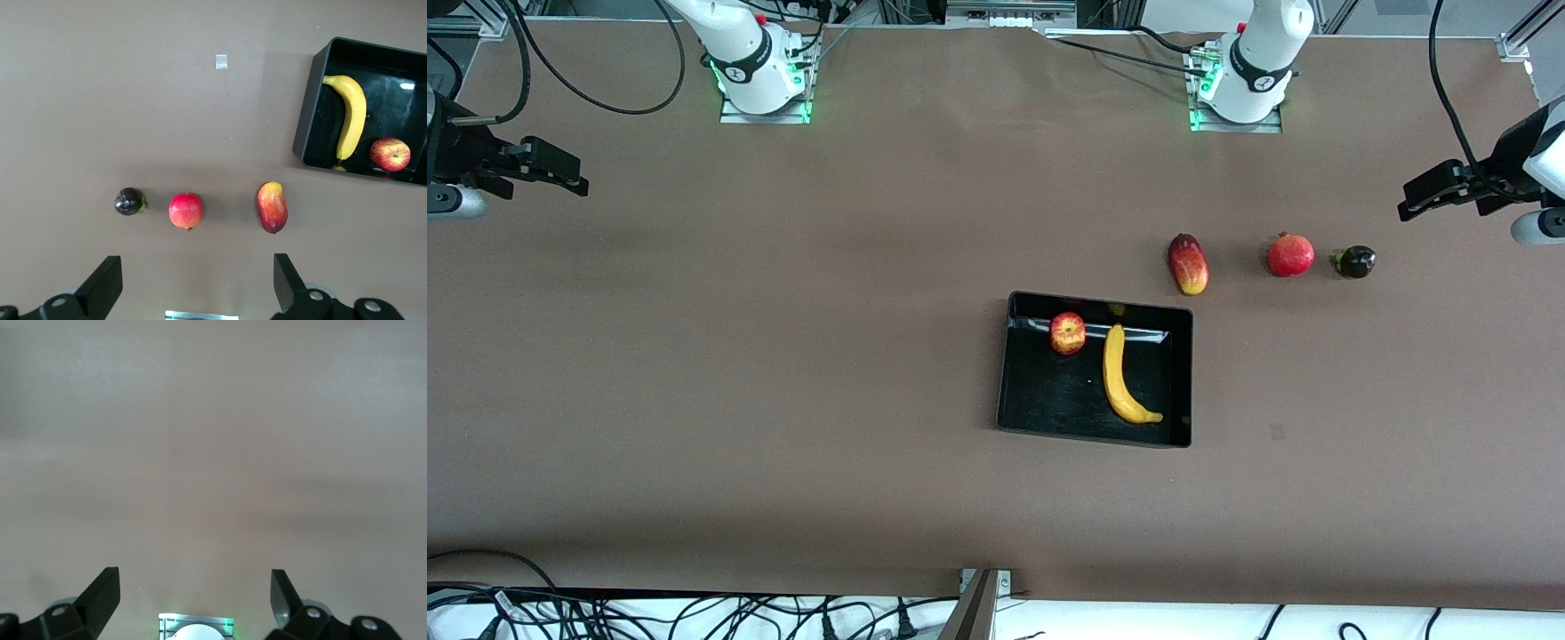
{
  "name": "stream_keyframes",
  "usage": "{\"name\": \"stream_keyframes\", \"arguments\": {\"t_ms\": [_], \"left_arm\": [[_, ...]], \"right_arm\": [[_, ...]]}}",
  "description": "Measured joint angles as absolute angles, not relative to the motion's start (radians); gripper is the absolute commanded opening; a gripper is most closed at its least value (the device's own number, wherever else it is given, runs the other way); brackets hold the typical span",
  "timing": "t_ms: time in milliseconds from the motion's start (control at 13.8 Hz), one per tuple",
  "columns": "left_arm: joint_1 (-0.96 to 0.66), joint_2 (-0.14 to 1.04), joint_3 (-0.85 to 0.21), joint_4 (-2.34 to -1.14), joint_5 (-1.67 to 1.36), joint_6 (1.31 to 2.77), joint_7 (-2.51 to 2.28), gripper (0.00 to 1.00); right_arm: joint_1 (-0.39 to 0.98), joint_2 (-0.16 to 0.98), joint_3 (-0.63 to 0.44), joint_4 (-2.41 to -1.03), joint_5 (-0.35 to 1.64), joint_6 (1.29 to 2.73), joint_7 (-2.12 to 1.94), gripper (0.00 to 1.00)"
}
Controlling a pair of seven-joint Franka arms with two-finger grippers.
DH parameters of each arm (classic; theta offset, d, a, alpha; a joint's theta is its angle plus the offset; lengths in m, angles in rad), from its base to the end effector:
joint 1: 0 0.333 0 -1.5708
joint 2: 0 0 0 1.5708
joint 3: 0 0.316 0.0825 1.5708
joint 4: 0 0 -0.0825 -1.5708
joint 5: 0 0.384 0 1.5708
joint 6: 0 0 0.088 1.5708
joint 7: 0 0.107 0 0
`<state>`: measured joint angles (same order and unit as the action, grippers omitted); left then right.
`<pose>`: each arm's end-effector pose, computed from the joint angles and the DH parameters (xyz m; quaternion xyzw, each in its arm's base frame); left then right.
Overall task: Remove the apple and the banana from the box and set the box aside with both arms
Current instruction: 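Reach the left gripper toward the black tray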
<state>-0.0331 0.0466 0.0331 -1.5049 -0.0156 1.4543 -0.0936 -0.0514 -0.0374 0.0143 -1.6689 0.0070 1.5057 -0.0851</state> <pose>0.5567 -0.0023 0.6197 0.9977 0.0462 -0.0488 0.0047 0.5325 -0.0188 0.5937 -0.9977 -0.0239 0.0625 0.0071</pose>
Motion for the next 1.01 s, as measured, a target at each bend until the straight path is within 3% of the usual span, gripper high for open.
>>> {"name": "stream_keyframes", "arguments": {"t_ms": [1013], "left_arm": [[-0.046,0.123,0.023,-1.5,-0.016,1.489,-0.19,1.0]], "right_arm": [[-0.051,-0.037,0.014,-1.669,0.007,1.506,-0.085,1.0]]}}
